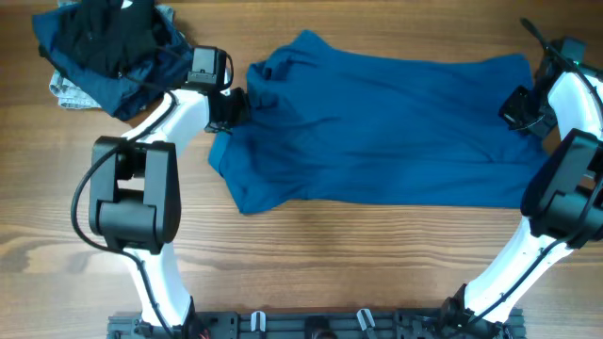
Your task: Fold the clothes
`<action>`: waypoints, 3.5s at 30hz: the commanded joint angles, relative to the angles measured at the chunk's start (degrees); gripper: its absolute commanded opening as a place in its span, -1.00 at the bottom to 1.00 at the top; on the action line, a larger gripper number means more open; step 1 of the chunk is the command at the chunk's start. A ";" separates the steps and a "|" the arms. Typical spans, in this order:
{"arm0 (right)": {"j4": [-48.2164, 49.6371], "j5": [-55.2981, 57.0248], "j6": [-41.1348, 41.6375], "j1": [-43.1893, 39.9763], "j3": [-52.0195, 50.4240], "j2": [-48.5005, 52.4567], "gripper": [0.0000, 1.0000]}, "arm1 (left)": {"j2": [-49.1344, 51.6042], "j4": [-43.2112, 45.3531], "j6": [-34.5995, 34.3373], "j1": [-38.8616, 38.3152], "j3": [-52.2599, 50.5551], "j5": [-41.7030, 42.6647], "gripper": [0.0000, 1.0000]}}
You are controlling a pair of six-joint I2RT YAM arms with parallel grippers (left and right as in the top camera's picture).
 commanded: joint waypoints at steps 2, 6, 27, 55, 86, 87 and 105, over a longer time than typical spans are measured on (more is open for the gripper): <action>-0.04 -0.94 -0.61 0.17 1.03 -1.49 -0.91 | 1.55 -0.42 1.36 0.17 0.68 -4.33 -0.81; -0.26 -0.96 -1.70 0.17 1.03 -1.49 -0.91 | 3.80 -1.68 1.36 2.14 0.68 -8.83 -0.78; 2.97 -2.95 -3.43 0.22 1.09 -1.49 -0.78 | -2.05 -12.79 -7.78 11.74 0.70 -10.73 -0.92; 6.75 -13.92 -13.88 -0.20 -8.66 -1.31 -0.89 | -10.25 -11.37 -4.61 1.51 0.68 -4.42 -0.74; 8.52 -11.98 -13.57 -4.42 -7.32 -4.22 -0.91 | -7.28 -7.26 -3.32 1.20 0.68 -1.42 -0.67; 8.33 -12.90 -13.29 -4.39 -7.13 -5.11 -0.91 | -7.28 -7.26 -3.32 1.22 0.68 -1.42 -0.67; 12.81 -13.90 -13.55 -4.31 -10.27 0.26 -0.91 | -7.28 -7.04 -3.32 1.22 0.68 -1.42 -0.67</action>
